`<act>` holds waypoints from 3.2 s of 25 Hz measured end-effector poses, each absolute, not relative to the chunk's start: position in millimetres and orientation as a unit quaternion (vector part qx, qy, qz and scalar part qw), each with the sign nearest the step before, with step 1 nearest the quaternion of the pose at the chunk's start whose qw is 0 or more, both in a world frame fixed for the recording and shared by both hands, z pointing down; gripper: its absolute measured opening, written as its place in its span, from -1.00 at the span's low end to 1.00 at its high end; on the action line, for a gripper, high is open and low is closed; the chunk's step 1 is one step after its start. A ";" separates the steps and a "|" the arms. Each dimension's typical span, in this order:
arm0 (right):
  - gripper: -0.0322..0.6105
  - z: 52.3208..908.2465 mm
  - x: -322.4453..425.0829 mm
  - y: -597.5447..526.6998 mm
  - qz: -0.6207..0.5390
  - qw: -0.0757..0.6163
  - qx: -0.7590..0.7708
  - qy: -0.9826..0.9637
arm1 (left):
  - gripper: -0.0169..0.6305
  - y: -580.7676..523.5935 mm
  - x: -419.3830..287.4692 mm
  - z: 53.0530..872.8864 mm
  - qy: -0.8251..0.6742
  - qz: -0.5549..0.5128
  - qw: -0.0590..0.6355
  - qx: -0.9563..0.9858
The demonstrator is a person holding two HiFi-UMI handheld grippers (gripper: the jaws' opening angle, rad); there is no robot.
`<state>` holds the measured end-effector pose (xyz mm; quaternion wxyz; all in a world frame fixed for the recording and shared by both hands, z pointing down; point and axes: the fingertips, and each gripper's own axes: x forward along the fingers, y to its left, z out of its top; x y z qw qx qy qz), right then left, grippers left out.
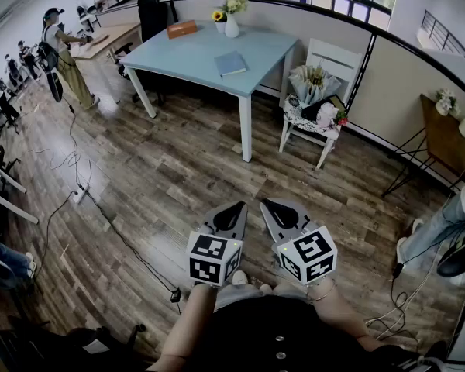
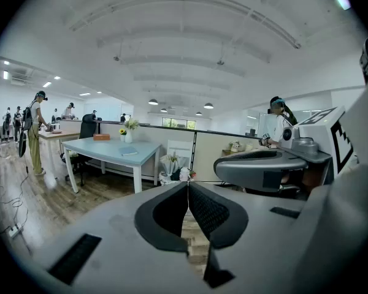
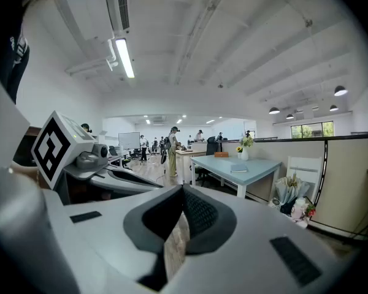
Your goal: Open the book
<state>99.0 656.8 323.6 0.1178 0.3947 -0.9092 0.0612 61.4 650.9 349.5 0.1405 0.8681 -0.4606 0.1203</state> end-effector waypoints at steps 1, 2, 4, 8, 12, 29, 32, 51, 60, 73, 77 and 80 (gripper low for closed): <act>-0.90 323.7 97.2 654.5 0.060 0.116 0.393 -0.910 | -0.91 649.2 61.4 349.8 -0.458 0.118 0.141 0.870; -0.90 324.0 95.3 652.3 0.060 0.113 0.392 -0.911 | -0.91 647.5 61.2 350.3 -0.456 0.116 0.141 0.871; -0.90 325.3 91.5 648.5 0.061 0.108 0.392 -0.912 | -0.91 644.4 59.2 352.2 -0.454 0.116 0.140 0.873; -0.90 329.8 84.9 644.9 0.063 0.113 0.394 -0.910 | -0.91 639.3 51.0 352.9 -0.455 0.113 0.137 0.872; -0.90 332.8 82.7 639.2 0.065 0.119 0.400 -0.907 | -0.91 633.1 45.9 350.0 -0.453 0.111 0.131 0.875; -0.88 345.9 54.0 608.7 0.084 0.100 0.409 -0.903 | -0.89 606.6 -2.9 341.5 -0.454 0.091 0.088 0.882; -0.88 342.3 49.7 603.6 0.085 0.091 0.415 -0.901 | -0.71 603.5 -11.7 340.4 -0.456 0.087 0.090 0.881; -0.88 368.2 34.8 537.6 0.110 0.117 0.388 -0.907 | -0.29 527.6 -20.2 358.2 -0.456 0.107 0.097 0.878; -0.88 360.9 54.8 453.6 0.104 0.114 0.369 -0.916 | -0.30 446.3 6.4 351.4 -0.459 0.116 0.089 0.876; -0.88 359.1 88.5 366.0 0.097 0.123 0.332 -0.930 | -0.30 359.9 35.6 345.4 -0.492 0.104 0.093 0.860; -0.88 365.0 91.0 357.0 0.104 0.125 0.326 -0.931 | -0.30 350.4 35.9 351.4 -0.496 0.106 0.104 0.855; -0.88 369.7 91.9 350.0 0.110 0.125 0.327 -0.930 | -0.30 341.6 35.6 356.1 -0.496 0.108 0.107 0.855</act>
